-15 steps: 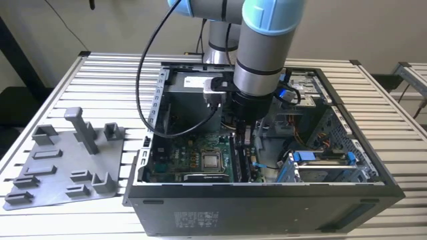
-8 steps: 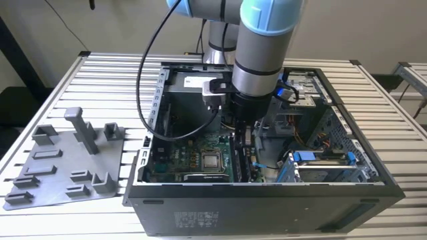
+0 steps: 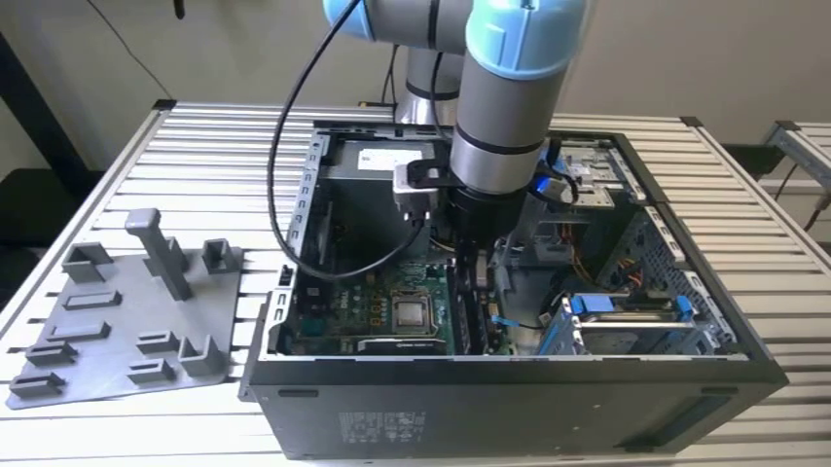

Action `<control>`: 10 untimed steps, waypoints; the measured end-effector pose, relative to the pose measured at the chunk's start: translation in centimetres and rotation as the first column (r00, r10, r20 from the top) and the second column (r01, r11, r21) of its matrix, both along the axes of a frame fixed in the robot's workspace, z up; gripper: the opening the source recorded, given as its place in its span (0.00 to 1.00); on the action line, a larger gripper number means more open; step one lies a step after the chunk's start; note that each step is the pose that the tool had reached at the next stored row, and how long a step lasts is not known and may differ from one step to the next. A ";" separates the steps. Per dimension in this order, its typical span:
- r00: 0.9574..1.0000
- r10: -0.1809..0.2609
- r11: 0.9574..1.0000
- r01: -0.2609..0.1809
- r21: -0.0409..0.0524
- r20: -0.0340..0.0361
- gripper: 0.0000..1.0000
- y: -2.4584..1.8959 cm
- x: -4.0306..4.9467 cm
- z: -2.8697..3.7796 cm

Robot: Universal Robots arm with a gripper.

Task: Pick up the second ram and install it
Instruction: 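Press down the second ram until it locks into place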

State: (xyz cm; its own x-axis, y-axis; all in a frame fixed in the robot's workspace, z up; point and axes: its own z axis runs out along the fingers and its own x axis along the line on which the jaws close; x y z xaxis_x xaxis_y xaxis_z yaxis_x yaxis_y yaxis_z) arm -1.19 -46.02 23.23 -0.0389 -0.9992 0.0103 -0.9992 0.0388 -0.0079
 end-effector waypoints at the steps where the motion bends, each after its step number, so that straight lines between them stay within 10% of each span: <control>1: 1.000 0.002 1.000 -0.002 0.000 0.000 0.11 0.00 0.00 -0.18; 10: 1.000 0.019 1.000 -0.019 0.000 -0.001 0.11 -0.01 -0.02 -1.46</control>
